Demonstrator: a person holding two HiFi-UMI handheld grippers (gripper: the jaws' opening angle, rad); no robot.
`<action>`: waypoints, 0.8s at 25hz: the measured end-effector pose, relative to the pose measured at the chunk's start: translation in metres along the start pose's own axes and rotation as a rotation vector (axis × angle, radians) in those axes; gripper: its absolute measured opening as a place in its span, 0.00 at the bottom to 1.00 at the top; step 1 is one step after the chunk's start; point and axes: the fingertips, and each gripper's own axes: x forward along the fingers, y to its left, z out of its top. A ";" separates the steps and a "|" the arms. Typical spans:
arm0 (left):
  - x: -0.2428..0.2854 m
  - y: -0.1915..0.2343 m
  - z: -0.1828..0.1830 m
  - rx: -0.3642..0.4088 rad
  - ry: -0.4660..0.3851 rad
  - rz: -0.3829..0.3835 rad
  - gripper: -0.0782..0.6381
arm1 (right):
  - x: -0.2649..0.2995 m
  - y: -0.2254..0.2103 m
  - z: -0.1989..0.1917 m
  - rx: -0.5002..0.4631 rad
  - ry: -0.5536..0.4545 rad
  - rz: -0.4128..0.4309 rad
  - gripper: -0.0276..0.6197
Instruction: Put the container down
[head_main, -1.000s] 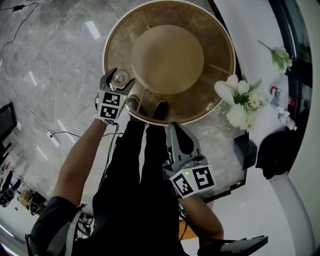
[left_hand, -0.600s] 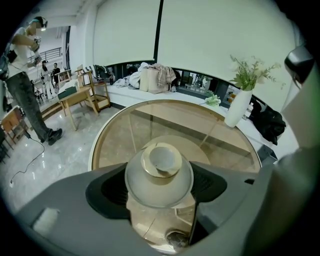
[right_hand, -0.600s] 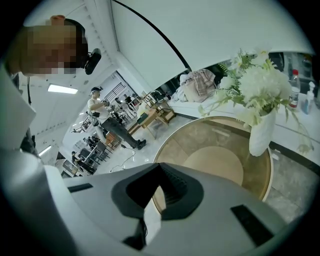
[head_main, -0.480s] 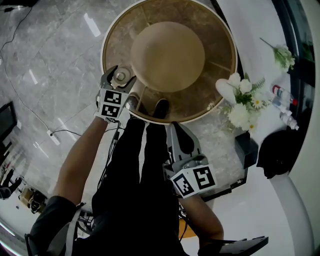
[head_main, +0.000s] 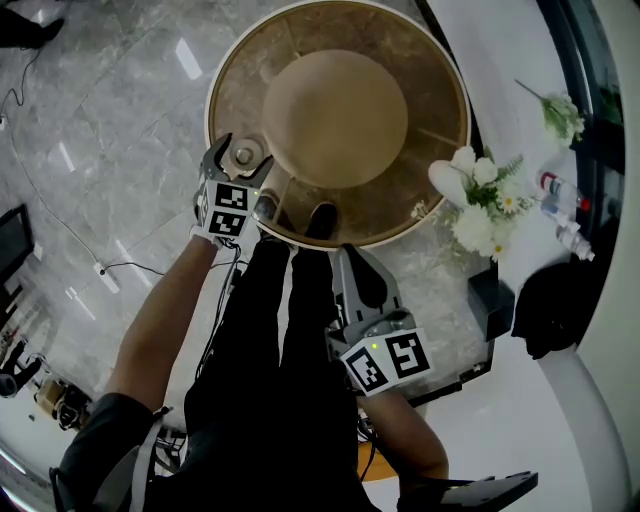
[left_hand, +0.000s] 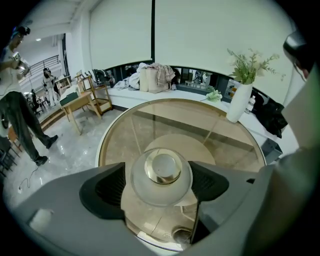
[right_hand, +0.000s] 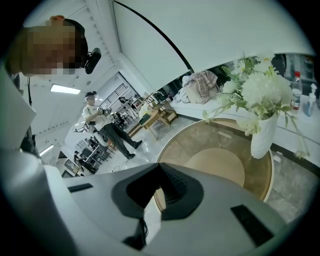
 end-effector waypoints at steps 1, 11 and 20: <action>-0.004 0.001 0.002 -0.010 -0.005 0.003 0.63 | 0.000 0.002 0.001 -0.003 0.000 0.004 0.05; -0.093 0.004 0.032 -0.091 -0.111 0.024 0.63 | -0.009 0.041 0.038 -0.054 -0.063 0.043 0.05; -0.199 -0.013 0.079 -0.231 -0.245 -0.024 0.63 | -0.040 0.067 0.055 -0.099 -0.103 0.060 0.05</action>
